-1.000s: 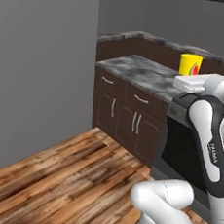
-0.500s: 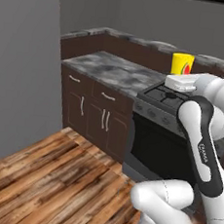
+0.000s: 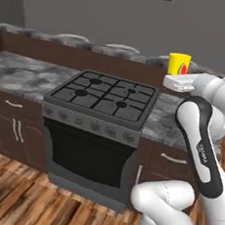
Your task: Open the cabinet directly in front. Then move the liquor and the cup to the dining counter with the candle on it.
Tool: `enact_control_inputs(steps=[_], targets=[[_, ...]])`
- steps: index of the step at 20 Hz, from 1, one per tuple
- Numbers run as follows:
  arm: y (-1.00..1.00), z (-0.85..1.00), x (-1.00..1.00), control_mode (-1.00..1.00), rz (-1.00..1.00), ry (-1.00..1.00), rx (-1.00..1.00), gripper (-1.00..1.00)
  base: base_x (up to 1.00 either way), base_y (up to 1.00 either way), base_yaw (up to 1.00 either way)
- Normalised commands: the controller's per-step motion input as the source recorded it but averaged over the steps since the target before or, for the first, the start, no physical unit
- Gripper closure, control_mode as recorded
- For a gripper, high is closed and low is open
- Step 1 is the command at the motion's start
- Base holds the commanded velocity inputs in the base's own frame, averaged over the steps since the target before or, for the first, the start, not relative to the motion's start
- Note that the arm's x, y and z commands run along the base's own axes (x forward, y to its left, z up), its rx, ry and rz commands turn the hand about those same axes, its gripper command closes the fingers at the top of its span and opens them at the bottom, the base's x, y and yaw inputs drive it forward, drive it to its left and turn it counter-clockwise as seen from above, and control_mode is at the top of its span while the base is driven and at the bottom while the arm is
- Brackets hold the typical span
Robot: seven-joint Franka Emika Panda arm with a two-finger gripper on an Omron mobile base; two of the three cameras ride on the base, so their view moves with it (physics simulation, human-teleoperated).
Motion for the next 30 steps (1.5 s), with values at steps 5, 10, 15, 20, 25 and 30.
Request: enact_control_inputs(steps=[5,10,15,20,25,30], targets=[[0.0,0.0,0.0,1.0,0.0,0.0,0.0,1.0,0.0,-1.0,-0.51],[0.0,0.0,0.0,1.0,0.0,0.0,0.0,1.0,0.22,-1.0,-0.4],[0.0,0.0,0.0,1.0,0.0,0.0,0.0,1.0,0.52,-1.0,-0.36],[0.0,0.0,0.0,1.0,0.0,0.0,0.0,1.0,0.93,-1.0,-0.3],[0.0,0.0,0.0,1.0,0.0,0.0,0.0,1.0,1.0,-1.0,-0.17],[0.0,0.0,0.0,1.0,0.0,0.0,0.0,1.0,1.0,-0.98,-0.15]])
